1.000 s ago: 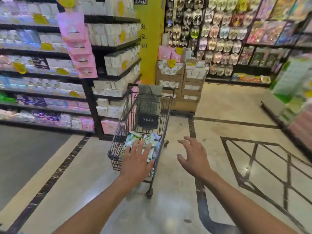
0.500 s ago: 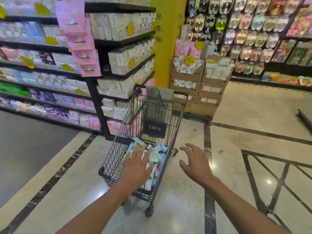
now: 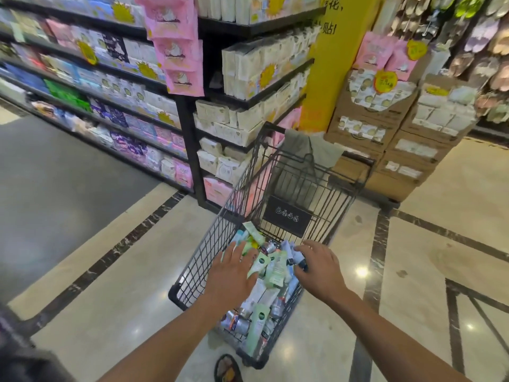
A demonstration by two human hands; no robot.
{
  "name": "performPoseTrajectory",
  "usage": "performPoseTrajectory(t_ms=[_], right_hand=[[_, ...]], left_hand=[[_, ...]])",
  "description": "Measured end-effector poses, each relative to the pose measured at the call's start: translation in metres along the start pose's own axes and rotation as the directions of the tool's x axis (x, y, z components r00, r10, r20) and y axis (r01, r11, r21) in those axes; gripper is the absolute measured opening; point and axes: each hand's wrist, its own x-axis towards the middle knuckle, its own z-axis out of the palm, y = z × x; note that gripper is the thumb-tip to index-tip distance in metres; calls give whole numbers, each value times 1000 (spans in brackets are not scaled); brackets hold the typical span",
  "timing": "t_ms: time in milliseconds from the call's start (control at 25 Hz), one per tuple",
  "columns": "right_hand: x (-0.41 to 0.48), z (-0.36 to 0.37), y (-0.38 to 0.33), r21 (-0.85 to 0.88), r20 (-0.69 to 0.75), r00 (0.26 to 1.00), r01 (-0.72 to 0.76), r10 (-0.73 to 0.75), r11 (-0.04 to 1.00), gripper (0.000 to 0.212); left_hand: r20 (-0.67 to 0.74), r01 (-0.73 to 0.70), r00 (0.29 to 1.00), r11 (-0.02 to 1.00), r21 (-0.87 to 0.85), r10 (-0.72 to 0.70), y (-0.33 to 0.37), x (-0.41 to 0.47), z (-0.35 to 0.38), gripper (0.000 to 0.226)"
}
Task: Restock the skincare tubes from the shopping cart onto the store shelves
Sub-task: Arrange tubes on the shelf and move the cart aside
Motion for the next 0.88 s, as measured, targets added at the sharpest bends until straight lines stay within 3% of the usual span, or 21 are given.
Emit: performPoseTrajectory(t_ms=[120, 360, 640, 880], right_hand=[[48, 19, -4, 16, 75, 997, 4, -5, 1000, 51], [114, 61, 0, -14, 296, 952, -76, 76, 997, 57], [181, 131, 30, 85, 510, 841, -256, 178, 963, 66], [216, 204, 59, 70, 640, 703, -457, 311, 887, 64]], left_hand=[[29, -6, 1000, 1000, -28, 7, -21, 39, 13, 78], [165, 45, 985, 998, -31, -40, -57, 97, 47, 67], [358, 195, 924, 972, -133, -136, -73, 155, 117, 71], [520, 427, 814, 874, -234, -258, -71, 206, 188, 72]])
